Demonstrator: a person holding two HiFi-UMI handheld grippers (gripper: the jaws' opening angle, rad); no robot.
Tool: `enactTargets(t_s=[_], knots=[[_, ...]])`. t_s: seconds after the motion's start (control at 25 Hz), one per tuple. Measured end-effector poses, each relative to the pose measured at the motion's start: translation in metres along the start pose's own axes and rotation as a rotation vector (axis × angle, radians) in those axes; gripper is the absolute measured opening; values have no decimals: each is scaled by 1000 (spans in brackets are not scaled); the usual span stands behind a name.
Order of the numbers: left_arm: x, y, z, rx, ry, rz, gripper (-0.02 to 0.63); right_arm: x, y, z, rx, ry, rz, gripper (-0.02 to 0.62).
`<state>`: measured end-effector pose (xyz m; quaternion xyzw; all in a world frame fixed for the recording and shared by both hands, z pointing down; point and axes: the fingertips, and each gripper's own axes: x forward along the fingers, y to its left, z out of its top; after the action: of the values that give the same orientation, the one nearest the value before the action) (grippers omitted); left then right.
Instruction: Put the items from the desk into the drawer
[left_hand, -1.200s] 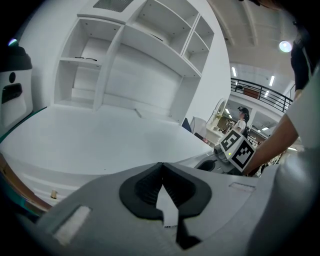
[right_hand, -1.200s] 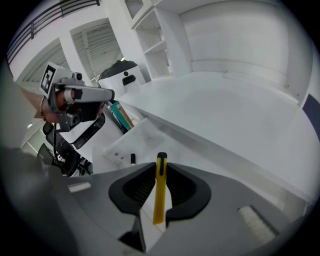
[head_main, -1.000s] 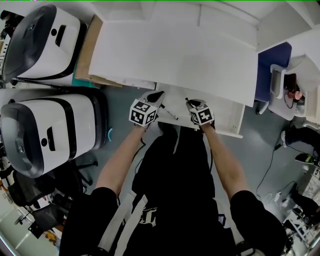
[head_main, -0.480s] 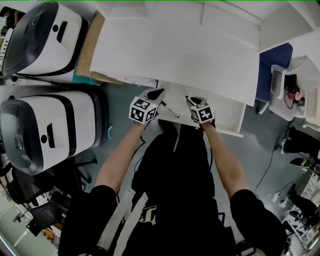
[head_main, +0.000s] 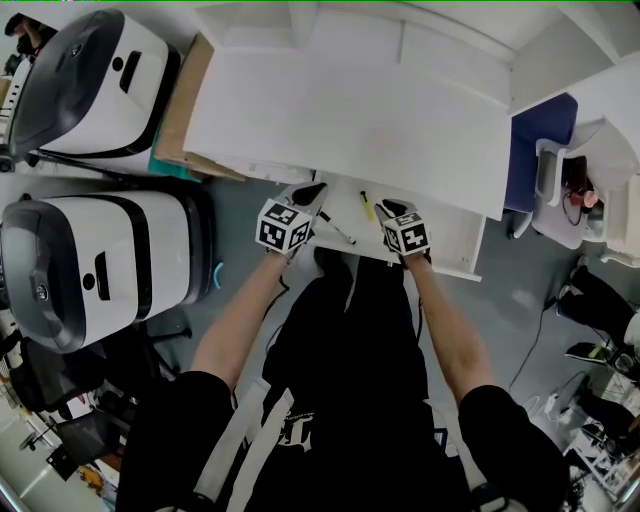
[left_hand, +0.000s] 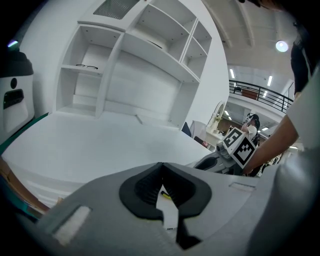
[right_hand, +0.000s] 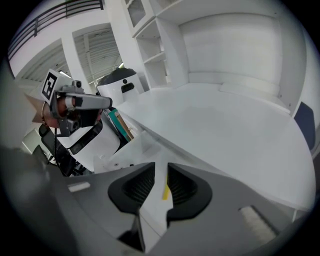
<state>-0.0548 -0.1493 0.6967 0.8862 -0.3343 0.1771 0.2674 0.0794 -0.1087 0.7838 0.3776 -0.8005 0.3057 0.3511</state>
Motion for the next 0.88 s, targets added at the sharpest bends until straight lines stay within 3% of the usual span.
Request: enactTargets(t_s=[0.88], knots=[[-17,-25,111,96,-181,12,0,-95,-28,120,-77,-281,-87,44]])
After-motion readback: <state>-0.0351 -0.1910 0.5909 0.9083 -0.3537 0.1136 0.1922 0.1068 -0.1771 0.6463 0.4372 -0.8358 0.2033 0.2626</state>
